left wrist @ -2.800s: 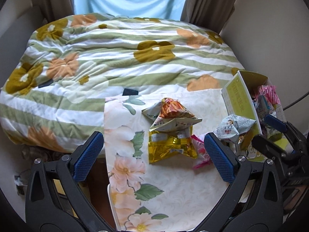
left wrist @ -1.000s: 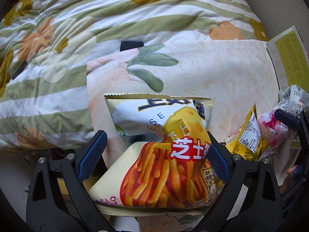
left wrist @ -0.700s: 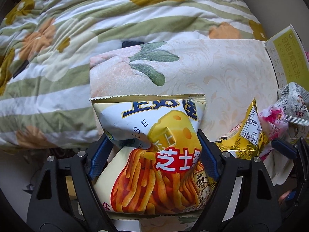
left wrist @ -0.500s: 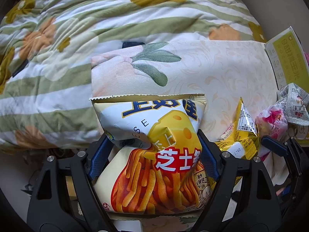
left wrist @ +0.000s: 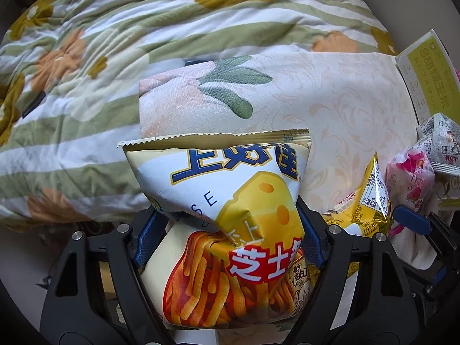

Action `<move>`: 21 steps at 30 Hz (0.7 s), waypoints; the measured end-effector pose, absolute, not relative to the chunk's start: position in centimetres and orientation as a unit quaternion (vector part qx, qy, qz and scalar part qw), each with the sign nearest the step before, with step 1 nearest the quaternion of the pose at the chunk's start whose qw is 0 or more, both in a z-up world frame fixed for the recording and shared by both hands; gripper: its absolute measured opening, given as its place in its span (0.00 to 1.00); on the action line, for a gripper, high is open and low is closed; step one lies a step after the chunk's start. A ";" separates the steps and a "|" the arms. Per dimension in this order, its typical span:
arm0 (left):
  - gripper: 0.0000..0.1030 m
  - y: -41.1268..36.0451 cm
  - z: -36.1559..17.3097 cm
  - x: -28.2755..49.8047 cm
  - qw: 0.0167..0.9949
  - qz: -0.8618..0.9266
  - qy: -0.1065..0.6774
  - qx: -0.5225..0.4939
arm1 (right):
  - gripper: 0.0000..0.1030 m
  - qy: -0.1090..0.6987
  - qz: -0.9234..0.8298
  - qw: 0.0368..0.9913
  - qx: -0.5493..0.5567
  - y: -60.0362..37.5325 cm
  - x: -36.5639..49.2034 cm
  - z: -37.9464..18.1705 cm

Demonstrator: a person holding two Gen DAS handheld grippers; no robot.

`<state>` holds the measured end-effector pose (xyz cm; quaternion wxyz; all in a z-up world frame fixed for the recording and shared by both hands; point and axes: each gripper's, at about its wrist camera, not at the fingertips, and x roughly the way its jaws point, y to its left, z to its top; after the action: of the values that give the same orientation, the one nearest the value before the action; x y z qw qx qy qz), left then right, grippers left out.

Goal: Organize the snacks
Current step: 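Grasp the cheese puff bag with left tool while right tool grasps the gold bag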

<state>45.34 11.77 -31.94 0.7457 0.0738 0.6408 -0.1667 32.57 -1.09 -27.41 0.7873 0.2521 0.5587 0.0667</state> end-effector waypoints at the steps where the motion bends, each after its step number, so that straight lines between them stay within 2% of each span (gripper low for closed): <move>1: 0.76 11.6 -32.0 45.1 0.744 -0.169 0.642 0.076 | 0.87 0.558 0.063 0.786 0.257 -1.3 32.9 -27.5; 8: 0.75 11.2 -32.2 43.6 0.746 -0.168 0.639 0.088 | 0.86 0.563 0.032 0.783 0.262 -1.9 30.9 -26.1; 14: 0.70 11.1 -32.0 42.9 0.746 -0.168 0.637 0.095 | 0.86 0.567 0.029 0.750 0.339 -1.7 30.6 -28.3; 18: 0.67 11.3 -31.9 42.1 0.744 -0.169 0.640 0.091 | 0.74 0.547 0.018 0.746 0.379 -1.6 32.1 -28.8; 21: 0.66 11.3 -31.8 41.4 0.744 -0.170 0.640 0.088 | 0.69 0.543 0.011 0.753 0.371 -0.9 32.7 -29.0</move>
<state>41.44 11.27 -31.84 0.7438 0.0885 0.6403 -0.1704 32.71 -0.95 -28.96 0.7529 0.3712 0.5433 0.0112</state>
